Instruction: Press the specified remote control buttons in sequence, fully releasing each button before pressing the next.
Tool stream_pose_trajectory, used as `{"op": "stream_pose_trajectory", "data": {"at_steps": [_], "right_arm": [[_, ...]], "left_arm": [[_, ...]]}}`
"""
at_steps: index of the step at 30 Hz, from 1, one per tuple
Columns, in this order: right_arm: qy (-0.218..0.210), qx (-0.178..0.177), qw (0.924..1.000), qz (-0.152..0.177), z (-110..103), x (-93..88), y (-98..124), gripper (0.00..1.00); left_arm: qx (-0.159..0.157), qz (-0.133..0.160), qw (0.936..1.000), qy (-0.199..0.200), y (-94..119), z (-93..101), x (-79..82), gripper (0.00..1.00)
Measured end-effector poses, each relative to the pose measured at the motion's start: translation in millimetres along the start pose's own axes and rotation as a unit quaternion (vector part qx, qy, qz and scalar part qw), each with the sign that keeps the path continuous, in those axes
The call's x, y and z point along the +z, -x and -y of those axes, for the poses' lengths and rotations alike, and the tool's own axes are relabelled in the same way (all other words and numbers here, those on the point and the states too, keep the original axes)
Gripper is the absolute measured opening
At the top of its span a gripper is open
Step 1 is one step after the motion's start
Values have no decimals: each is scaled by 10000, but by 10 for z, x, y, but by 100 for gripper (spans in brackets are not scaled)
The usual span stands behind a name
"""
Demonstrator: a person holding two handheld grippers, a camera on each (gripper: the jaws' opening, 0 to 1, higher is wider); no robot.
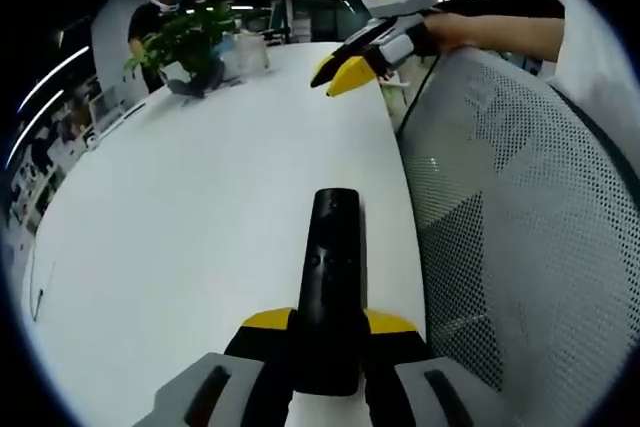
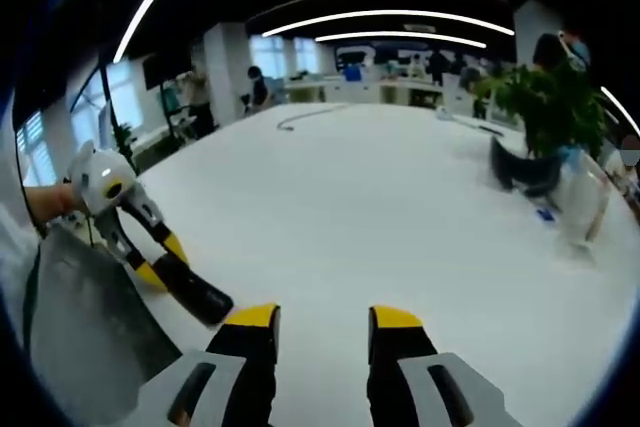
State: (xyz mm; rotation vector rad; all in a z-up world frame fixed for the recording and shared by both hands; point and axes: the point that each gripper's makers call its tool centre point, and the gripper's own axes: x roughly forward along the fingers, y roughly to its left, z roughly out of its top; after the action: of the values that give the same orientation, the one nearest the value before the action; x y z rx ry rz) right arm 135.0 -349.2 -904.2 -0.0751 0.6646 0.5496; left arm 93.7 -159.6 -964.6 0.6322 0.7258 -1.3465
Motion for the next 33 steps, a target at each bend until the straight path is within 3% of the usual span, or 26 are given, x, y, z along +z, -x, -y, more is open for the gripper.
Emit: {"op": "stream_pose_trajectory", "data": {"at_steps": [5,10,13,16,20,25,33], "right_arm": [[32,20,10000,-45,-8,-13,-5,32],[141,75,9999,-56,-42,-3,-5,32],[217,147,9997,-13,-80,30,1,31],[452,285,9985,-63,-161,49,-5,27],[882,727,9931,-252,-371,60,-35,14],[1531,1376,9768,-584,-699,35,-82,1],[2452,2103,9394,-1151,-1052,-123,-222,0]], "left_arm": [[-33,83,10000,-27,7,40,-8,24],[-325,104,9987,-368,-14,152,19,24],[-335,83,9987,-374,-18,164,21,24],[-302,129,9990,-313,-10,162,13,24],[-279,217,9990,-276,-6,169,6,24],[-290,288,9986,-321,-1,162,5,24],[-263,395,9985,-257,4,160,7,24]]}}
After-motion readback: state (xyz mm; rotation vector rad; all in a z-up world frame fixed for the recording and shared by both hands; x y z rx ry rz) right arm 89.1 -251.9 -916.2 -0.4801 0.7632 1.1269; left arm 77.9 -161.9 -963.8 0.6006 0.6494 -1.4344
